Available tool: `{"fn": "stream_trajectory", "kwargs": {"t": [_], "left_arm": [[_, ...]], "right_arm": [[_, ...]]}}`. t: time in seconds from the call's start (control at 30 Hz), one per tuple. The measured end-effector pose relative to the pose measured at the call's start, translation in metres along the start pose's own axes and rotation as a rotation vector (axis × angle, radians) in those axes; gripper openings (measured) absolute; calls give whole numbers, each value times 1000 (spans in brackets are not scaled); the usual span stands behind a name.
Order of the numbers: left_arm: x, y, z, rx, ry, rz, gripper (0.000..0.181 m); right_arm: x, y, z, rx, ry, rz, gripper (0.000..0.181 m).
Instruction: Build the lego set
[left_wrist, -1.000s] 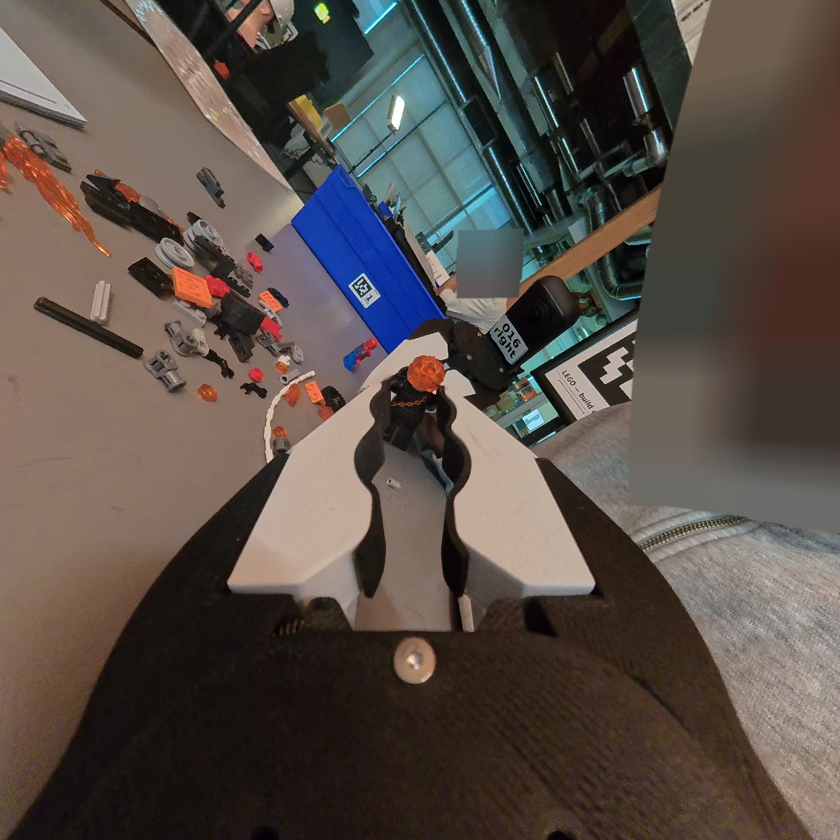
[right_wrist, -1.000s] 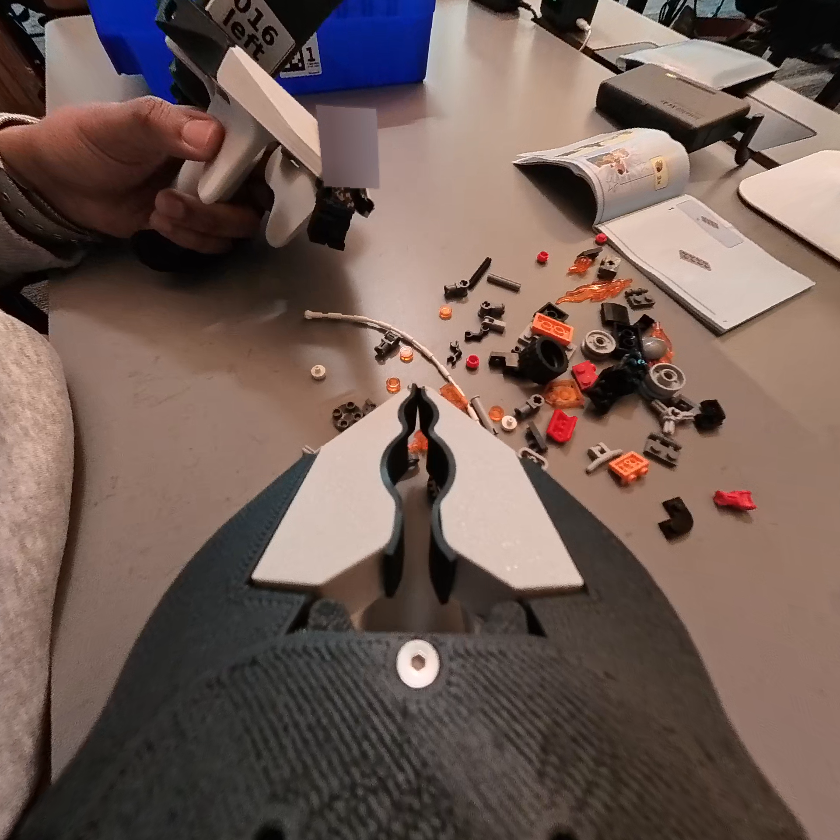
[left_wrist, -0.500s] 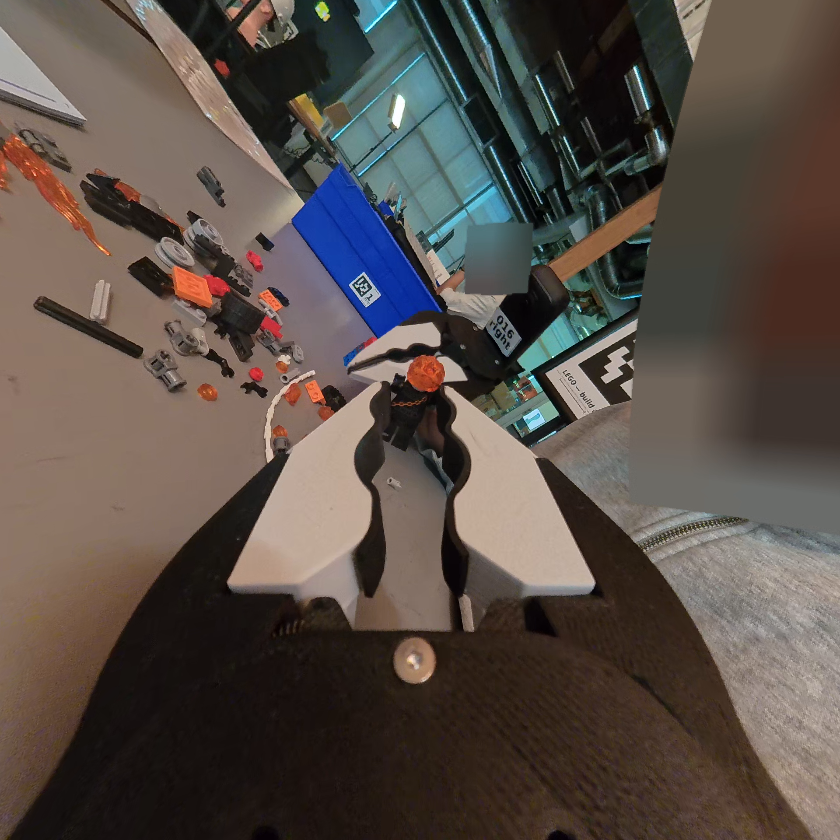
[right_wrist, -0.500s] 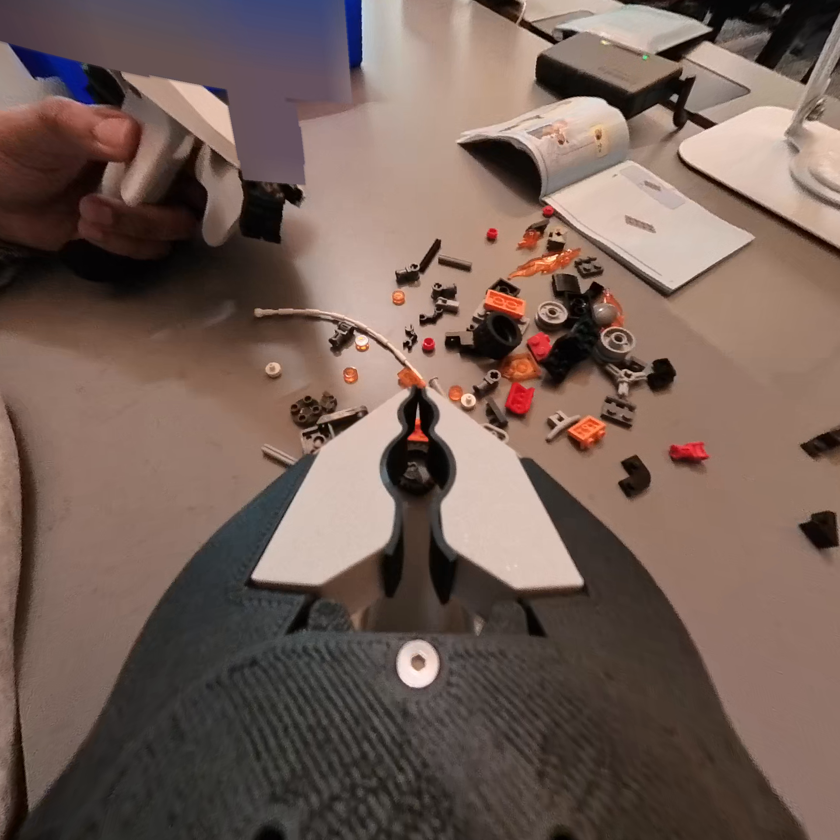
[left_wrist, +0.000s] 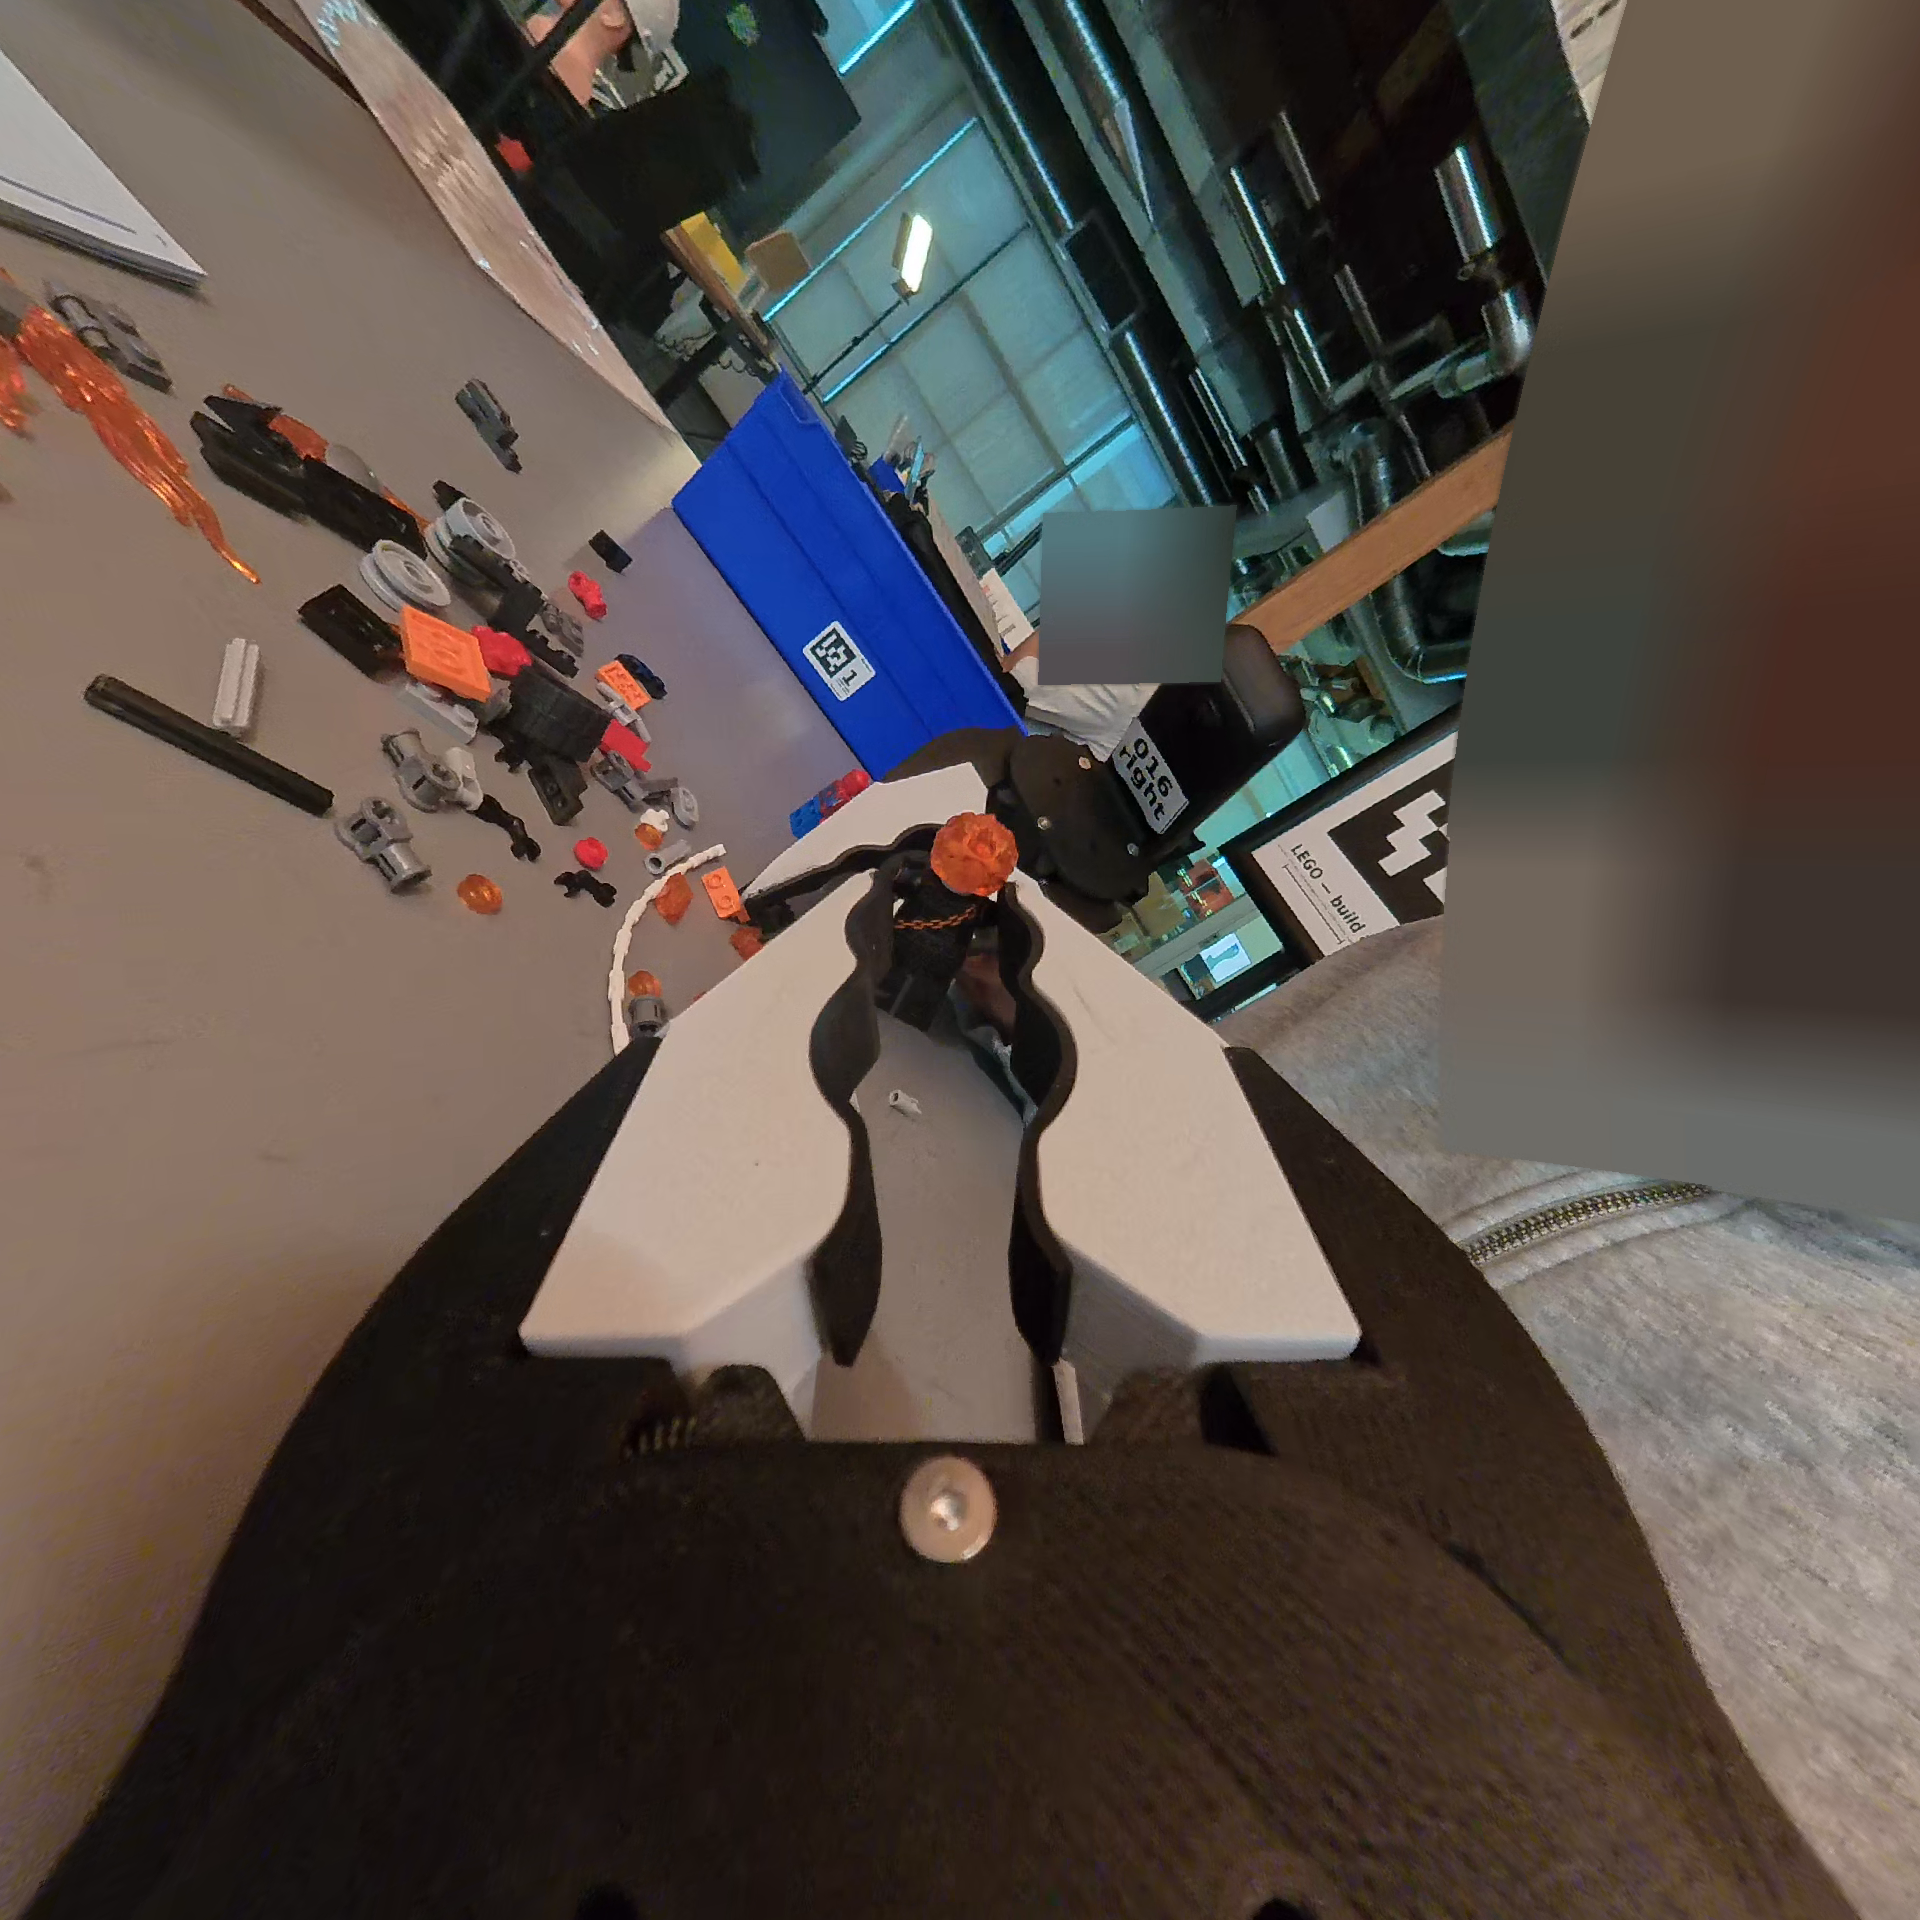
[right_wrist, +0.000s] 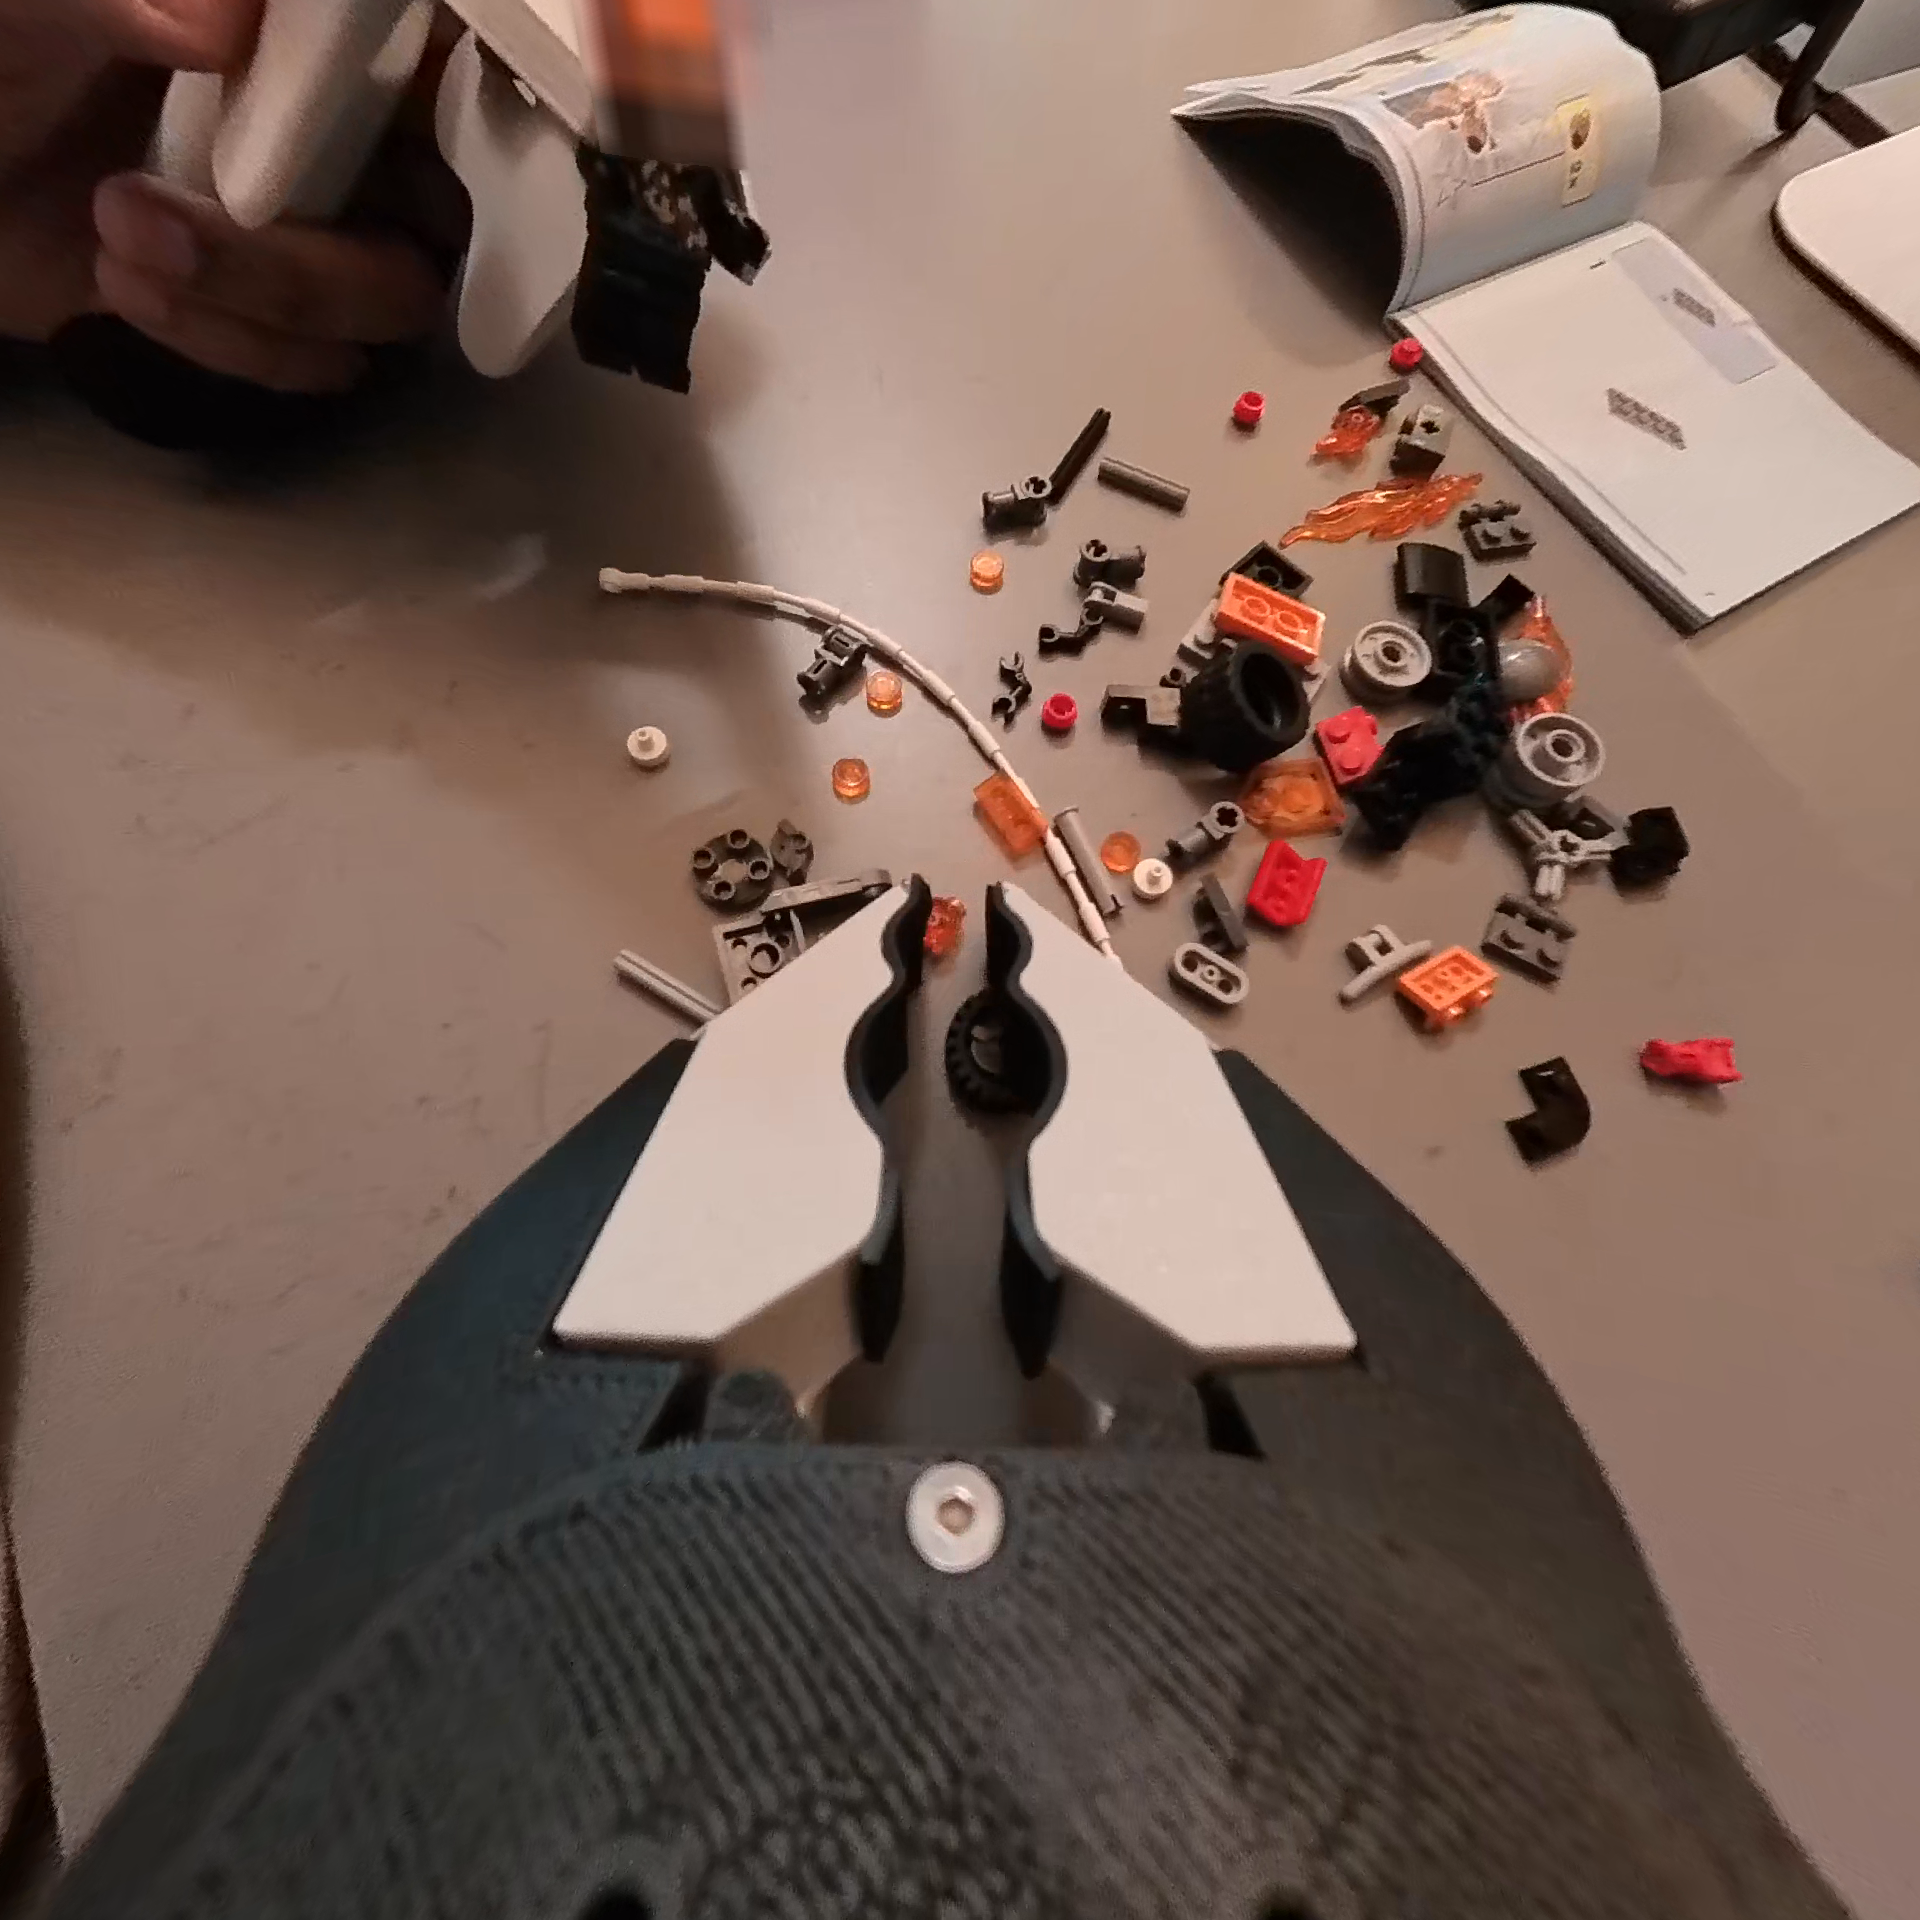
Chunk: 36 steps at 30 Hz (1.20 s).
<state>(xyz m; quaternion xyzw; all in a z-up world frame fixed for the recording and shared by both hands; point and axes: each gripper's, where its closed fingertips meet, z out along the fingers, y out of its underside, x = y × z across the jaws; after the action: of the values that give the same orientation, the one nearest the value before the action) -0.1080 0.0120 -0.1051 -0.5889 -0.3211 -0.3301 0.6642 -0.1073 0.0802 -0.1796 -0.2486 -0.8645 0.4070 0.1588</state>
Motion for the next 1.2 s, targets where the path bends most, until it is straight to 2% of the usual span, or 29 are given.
{"fn": "stream_trajectory", "kwargs": {"t": [0.13, 0.3, 0.4, 0.47, 0.63, 0.87, 0.97, 1.1, 1.2], "left_arm": [[0, 0, 0, -1, -2, 0, 17], [-1, -1, 0, 2, -3, -3, 17], [-1, -1, 0, 2, -2, -2, 17], [-1, -1, 0, 1, -2, -2, 17], [0, -1, -1, 6, 0, -4, 17], [-1, -1, -1, 5, -1, -4, 17], [-1, -1, -1, 4, -1, -3, 17], [-1, 0, 0, -1, -3, 1, 17], [-1, 0, 0, -3, -5, 4, 16]], "right_arm": [[-1, -1, -1, 7, -10, 23, 11], [13, -14, -18, 110, -5, 150, 7], [13, -21, -24, 153, -65, 236, 11], [6, -20, -18, 131, -114, 266, 15], [-1, -9, 0, 14, -80, 225, 17], [-3, 3, 6, -40, -93, 254, 17], [-2, 4, 6, -47, -85, 254, 9], [0, 2, 4, -28, -70, 253, 7], [0, -13, -3, 68, -82, 256, 5]]}}
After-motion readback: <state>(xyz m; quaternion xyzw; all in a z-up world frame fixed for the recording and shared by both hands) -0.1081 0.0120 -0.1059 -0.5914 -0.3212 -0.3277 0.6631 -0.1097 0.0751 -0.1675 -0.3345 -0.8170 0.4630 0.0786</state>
